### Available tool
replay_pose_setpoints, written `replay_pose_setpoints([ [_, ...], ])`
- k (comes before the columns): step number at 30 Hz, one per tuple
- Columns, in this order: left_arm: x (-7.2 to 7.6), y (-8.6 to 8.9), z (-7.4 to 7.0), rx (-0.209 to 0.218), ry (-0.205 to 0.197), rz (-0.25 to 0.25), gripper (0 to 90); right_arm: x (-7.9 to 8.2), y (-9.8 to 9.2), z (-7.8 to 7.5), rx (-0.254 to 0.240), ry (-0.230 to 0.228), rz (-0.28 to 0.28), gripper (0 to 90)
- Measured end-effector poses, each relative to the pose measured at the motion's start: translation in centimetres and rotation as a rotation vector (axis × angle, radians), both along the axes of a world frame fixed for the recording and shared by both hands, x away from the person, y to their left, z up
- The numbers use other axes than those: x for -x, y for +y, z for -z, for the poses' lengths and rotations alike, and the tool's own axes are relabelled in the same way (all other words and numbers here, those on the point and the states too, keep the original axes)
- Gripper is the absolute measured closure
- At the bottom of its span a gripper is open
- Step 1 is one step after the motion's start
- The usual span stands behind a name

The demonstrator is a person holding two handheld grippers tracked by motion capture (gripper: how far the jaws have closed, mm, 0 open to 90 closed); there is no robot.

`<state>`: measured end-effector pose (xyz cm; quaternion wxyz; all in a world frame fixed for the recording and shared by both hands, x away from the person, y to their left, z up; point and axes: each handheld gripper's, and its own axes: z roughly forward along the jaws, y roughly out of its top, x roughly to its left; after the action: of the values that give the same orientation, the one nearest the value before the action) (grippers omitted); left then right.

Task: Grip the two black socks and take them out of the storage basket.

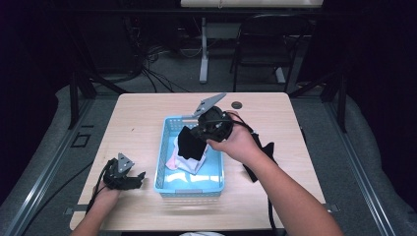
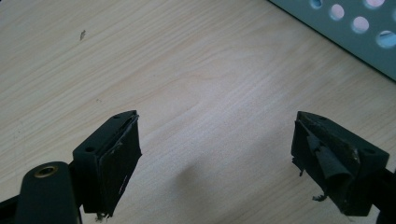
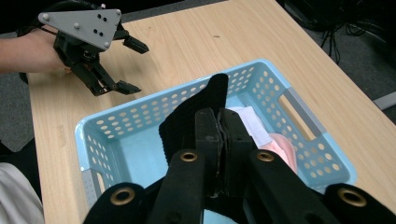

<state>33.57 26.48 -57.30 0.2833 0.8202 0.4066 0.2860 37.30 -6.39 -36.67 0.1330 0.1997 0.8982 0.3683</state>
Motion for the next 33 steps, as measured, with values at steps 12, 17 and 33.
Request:
replay_pose_setpoints([
  [12, 0.0, 0.0, 0.1, 0.001, 0.001, -0.005, 15.6, 0.8, -3.6, -1.3, -0.001, -0.039, 0.054, 87.9],
  [17, 0.0, 0.0, 0.1, -0.003, 0.001, -0.004, 15.6, 1.2, -5.4, -1.8, -0.005, -0.050, 0.091, 87.9],
  [33, 0.1, 0.0, 0.1, -0.005, 0.003, -0.007, 15.6, 3.4, -11.1, -1.5, -0.022, -0.079, 0.202, 87.9],
])
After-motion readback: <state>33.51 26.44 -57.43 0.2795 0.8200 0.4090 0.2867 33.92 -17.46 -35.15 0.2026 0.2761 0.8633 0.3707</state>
